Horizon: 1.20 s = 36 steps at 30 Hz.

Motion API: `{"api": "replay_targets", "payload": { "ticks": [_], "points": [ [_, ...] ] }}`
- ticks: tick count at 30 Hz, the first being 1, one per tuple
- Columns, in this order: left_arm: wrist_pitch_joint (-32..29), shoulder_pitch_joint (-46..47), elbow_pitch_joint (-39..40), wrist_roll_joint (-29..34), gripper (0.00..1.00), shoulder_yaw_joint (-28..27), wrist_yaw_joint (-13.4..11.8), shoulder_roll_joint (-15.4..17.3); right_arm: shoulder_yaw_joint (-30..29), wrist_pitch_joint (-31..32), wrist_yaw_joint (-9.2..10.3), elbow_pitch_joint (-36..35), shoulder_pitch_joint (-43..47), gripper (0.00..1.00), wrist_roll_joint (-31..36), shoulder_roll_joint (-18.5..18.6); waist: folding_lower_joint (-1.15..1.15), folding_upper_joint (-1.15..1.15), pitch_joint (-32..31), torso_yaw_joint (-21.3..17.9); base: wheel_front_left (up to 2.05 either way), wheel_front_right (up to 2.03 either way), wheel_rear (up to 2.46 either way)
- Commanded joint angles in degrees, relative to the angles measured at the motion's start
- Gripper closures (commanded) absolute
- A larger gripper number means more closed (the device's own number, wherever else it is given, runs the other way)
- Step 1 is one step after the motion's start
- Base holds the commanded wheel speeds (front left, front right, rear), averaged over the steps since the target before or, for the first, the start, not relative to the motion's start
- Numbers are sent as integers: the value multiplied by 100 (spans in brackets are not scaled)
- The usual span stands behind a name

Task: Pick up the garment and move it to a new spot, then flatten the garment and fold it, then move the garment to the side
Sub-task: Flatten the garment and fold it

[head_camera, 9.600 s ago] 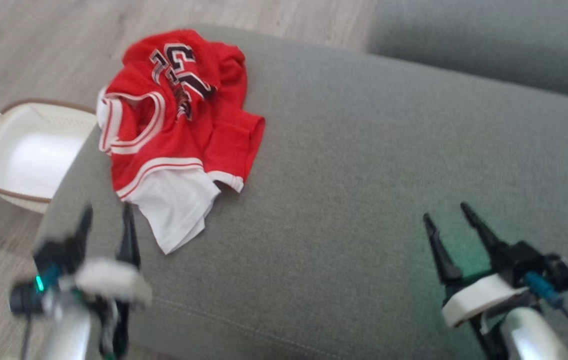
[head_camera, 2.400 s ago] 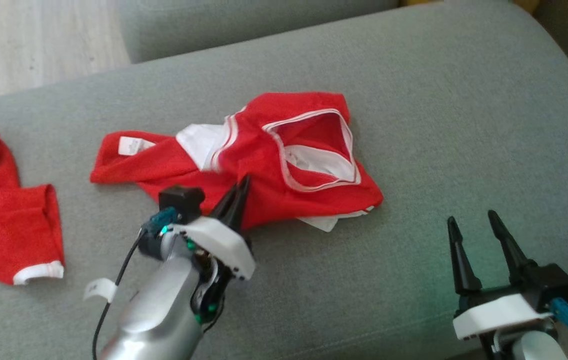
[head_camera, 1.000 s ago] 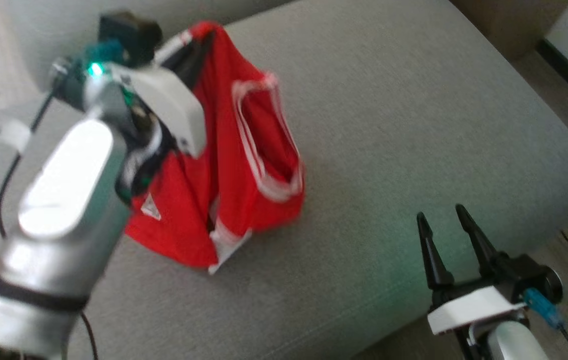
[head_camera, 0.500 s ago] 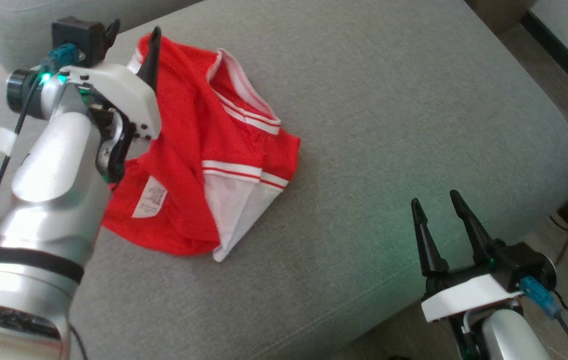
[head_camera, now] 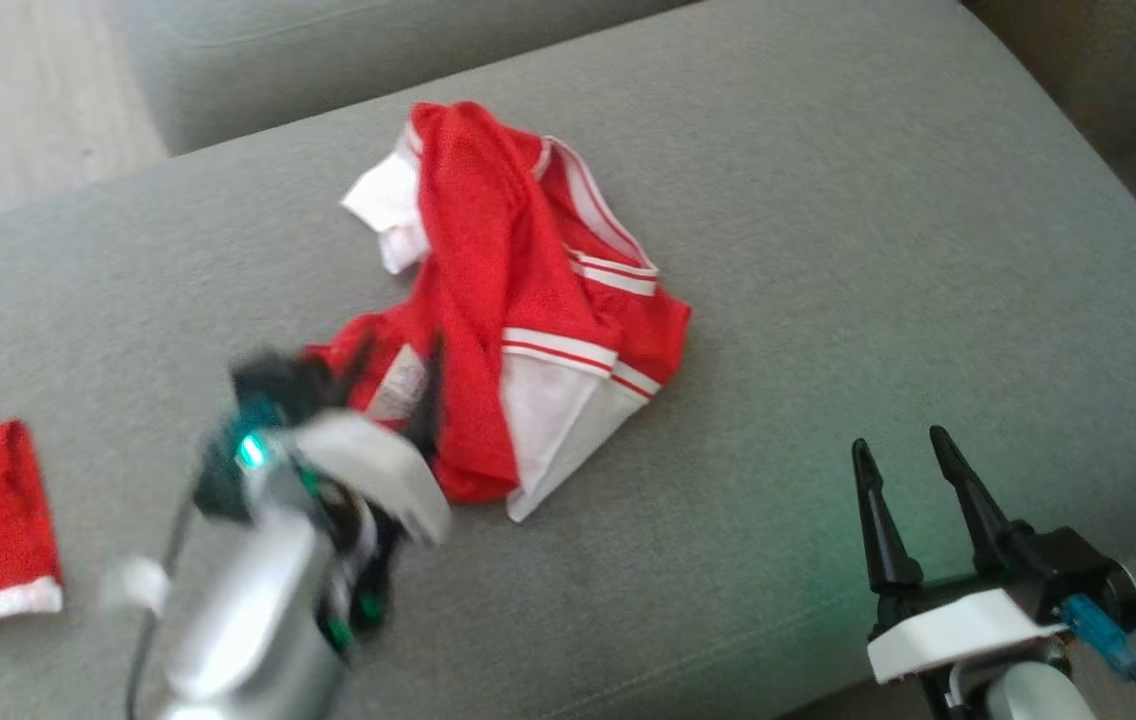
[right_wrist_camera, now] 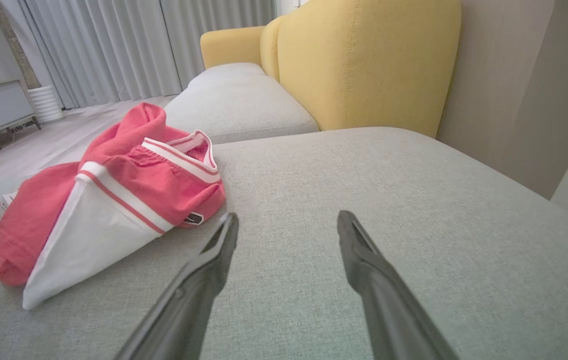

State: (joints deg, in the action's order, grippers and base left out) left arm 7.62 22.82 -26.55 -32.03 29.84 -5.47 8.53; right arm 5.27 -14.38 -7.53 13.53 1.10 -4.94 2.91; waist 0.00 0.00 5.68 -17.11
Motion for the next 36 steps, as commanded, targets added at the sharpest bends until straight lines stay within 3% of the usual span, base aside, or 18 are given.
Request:
{"api": "replay_targets", "payload": {
  "ticks": [1, 5, 12, 27, 28, 29, 30, 36],
  "points": [
    [9, 189, 286, -21, 0, -151, -39, 41, 116, -62, 4, -229, -118, 0, 48, 61, 0, 0, -24, 106, 0, 0, 0],
    [-118, -491, 941, -82, 0, 26, -360, -151, 133, -62, 4, -285, -120, 0, 63, 126, 0, 0, 144, 297, 0, 0, 0],
    [-45, -404, 809, -192, 0, -165, -581, -219, 227, -62, 4, -311, -244, 0, 52, 198, 0, 0, 378, 319, 0, 0, 0],
    [-101, -17, -152, -678, 0, -537, -542, -300, 286, -62, 4, -256, -306, 0, 33, 214, 0, 0, 493, 175, 0, 0, 0],
    [-88, 21, -195, -724, 11, -564, -507, -310, 287, -62, 4, -253, -310, 0, 33, 215, 0, 0, 499, 177, 0, 0, 0],
    [-79, 79, -247, -707, 51, -537, -450, -293, 294, -62, 4, -250, -316, 0, 33, 217, 0, 0, 506, 176, 0, 0, 0],
    [-66, 176, -361, -758, 100, -541, -335, -298, 315, -62, 4, -242, -330, 0, 29, 221, 0, 0, 514, 175, 0, 0, 0],
    [50, 353, -518, -785, 100, -548, -171, -280, 342, -62, 4, -221, -334, 0, 26, 221, 0, 0, 461, 167, 0, 0, 0]
  ]
}}
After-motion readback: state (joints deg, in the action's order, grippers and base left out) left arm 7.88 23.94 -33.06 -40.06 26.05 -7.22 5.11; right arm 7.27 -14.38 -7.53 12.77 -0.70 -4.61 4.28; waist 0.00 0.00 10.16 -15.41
